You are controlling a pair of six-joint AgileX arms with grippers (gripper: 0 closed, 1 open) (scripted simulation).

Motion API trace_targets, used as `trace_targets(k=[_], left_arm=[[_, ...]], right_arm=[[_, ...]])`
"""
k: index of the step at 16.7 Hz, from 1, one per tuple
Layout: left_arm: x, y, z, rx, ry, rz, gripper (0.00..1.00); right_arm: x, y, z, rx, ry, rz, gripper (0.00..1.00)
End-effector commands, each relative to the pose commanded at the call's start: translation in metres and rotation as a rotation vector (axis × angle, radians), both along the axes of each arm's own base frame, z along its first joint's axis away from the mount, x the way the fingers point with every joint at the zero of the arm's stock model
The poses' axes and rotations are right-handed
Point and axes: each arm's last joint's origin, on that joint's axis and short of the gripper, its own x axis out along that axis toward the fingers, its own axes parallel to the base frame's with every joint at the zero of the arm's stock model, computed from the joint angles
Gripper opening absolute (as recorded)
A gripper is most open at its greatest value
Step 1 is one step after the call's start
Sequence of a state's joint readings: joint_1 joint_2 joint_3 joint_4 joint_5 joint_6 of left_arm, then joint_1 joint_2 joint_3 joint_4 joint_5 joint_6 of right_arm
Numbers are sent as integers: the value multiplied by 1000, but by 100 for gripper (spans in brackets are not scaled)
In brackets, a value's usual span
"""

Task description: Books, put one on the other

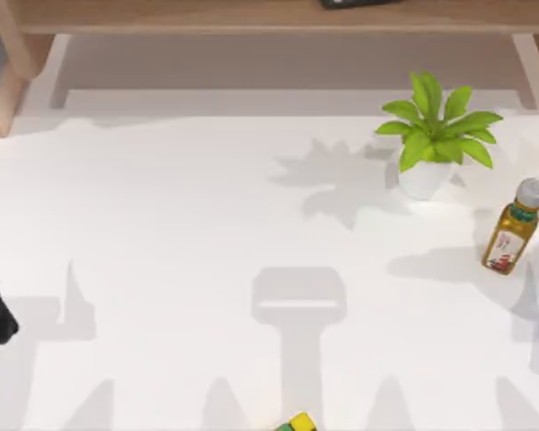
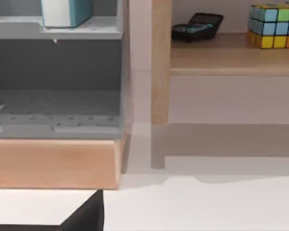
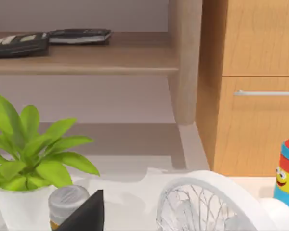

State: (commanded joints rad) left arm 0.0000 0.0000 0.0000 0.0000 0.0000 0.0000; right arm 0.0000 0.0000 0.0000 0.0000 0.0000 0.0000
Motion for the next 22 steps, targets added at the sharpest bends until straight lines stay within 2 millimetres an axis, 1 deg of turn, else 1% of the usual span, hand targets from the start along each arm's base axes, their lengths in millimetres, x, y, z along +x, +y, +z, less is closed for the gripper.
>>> trace_targets(k=[3, 5, 8, 10, 11, 12, 14, 16, 17, 19, 20, 22], left_arm=[[0, 0, 3, 0, -3, 0, 100], [1, 1, 16, -1, -15, -2, 100], [9, 4, 51, -2, -37, -5, 100], [22, 7, 80, -3, -47, -8, 100], [33, 9, 95, -3, -49, -10, 100], [45, 12, 109, -3, -50, -11, 100], [78, 21, 134, -4, -47, -12, 100], [119, 34, 151, -6, -39, -11, 100], [141, 42, 156, -7, -35, -9, 100], [187, 60, 157, -9, -24, -7, 100], [210, 70, 154, -10, -18, -6, 100], [251, 90, 141, -13, -8, -6, 100]], right_arm=[[0, 0, 0, 0, 0, 0, 100], [0, 0, 0, 0, 0, 0, 100], [0, 0, 0, 0, 0, 0, 100], [0, 0, 0, 0, 0, 0, 100], [0, 0, 0, 0, 0, 0, 100], [0, 0, 0, 0, 0, 0, 100], [0, 0, 0, 0, 0, 0, 100], [0, 0, 0, 0, 0, 0, 100], [0, 0, 0, 0, 0, 0, 100], [0, 0, 0, 0, 0, 0, 100], [0, 0, 0, 0, 0, 0, 100], [0, 0, 0, 0, 0, 0, 100]])
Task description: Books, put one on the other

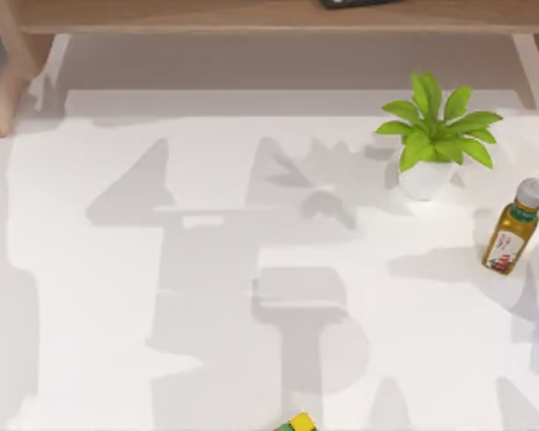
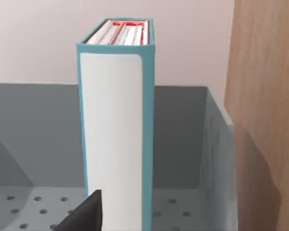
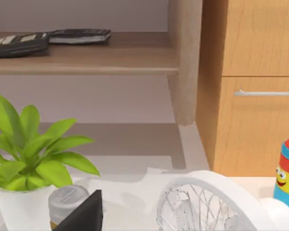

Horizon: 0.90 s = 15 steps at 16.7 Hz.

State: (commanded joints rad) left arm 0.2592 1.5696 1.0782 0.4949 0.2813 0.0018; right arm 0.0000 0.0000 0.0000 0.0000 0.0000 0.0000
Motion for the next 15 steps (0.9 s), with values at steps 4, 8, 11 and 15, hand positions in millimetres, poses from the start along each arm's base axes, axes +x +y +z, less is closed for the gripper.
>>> trace_targets(k=[4, 8, 11, 15], left_arm=[[58, 33, -35, -3, 13, -5, 100], [81, 46, -53, -2, 12, -11, 100], [81, 46, -54, -2, 12, -11, 100], [82, 45, -50, -2, 12, -11, 100]], right_arm=[[0, 0, 0, 0, 0, 0, 100], [0, 0, 0, 0, 0, 0, 100], [0, 0, 0, 0, 0, 0, 100], [0, 0, 0, 0, 0, 0, 100]])
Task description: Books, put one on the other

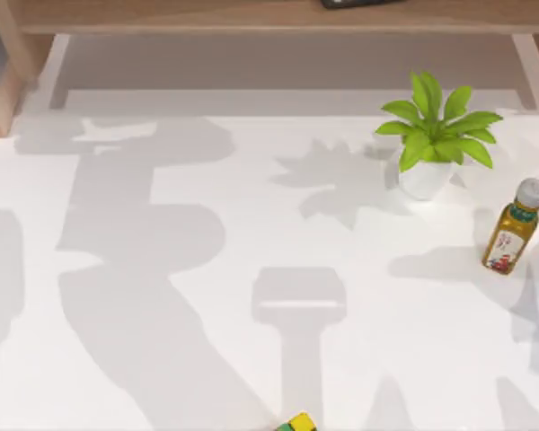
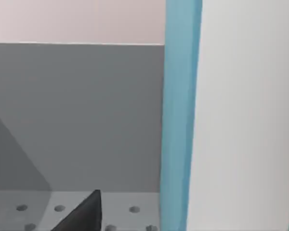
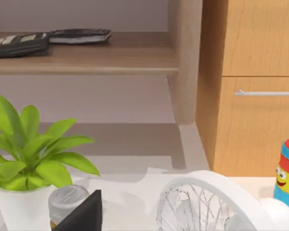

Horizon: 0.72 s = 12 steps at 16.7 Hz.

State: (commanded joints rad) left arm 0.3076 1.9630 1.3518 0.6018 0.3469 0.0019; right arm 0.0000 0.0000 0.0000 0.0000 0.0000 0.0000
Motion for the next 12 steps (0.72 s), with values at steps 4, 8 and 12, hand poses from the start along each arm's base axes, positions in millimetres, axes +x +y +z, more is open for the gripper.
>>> trace_targets(k=[4, 8, 12], left_arm=[[19, 3, 4, -1, 1, 3, 100], [29, 1, -4, 0, 0, 0, 100], [29, 1, -4, 0, 0, 0, 85]], right_arm=[[0, 0, 0, 0, 0, 0, 100], [0, 0, 0, 0, 0, 0, 100], [0, 0, 0, 0, 0, 0, 100]])
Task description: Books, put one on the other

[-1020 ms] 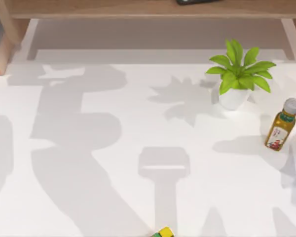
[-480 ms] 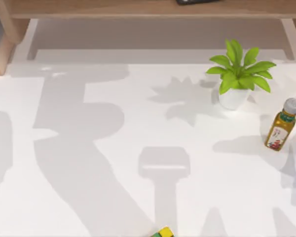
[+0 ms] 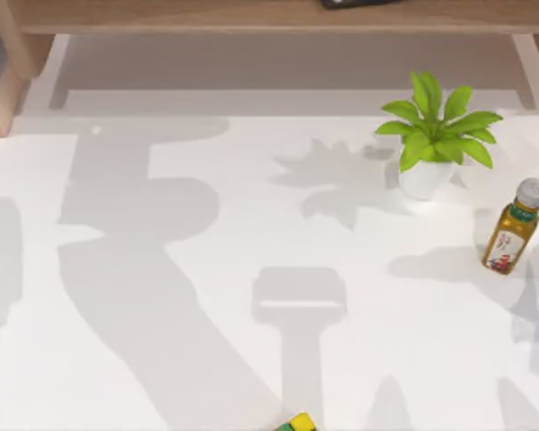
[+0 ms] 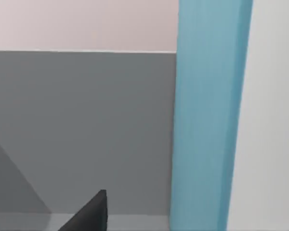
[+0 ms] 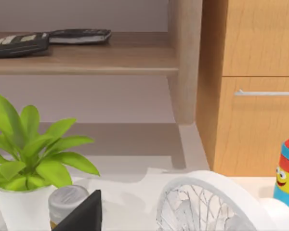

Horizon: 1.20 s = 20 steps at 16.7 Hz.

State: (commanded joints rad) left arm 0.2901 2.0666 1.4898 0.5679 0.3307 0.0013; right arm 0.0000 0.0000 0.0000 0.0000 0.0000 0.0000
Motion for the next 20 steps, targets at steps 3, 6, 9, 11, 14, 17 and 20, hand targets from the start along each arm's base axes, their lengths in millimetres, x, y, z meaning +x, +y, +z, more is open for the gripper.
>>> trace_targets(k=[3, 6, 9, 11, 14, 17, 20], left_arm=[[0, 0, 0, 0, 0, 0, 62], [0, 0, 0, 0, 0, 0, 40], [0, 0, 0, 0, 0, 0, 17], [0, 0, 0, 0, 0, 0, 2], [0, 0, 0, 0, 0, 0, 0], [0, 0, 0, 0, 0, 0, 0], [-1, 1, 1, 2, -1, 3, 0]], right_arm=[[0, 0, 0, 0, 0, 0, 100], [0, 0, 0, 0, 0, 0, 100], [0, 0, 0, 0, 0, 0, 100], [0, 0, 0, 0, 0, 0, 100], [0, 0, 0, 0, 0, 0, 100], [0, 0, 0, 0, 0, 0, 100], [0, 0, 0, 0, 0, 0, 100]])
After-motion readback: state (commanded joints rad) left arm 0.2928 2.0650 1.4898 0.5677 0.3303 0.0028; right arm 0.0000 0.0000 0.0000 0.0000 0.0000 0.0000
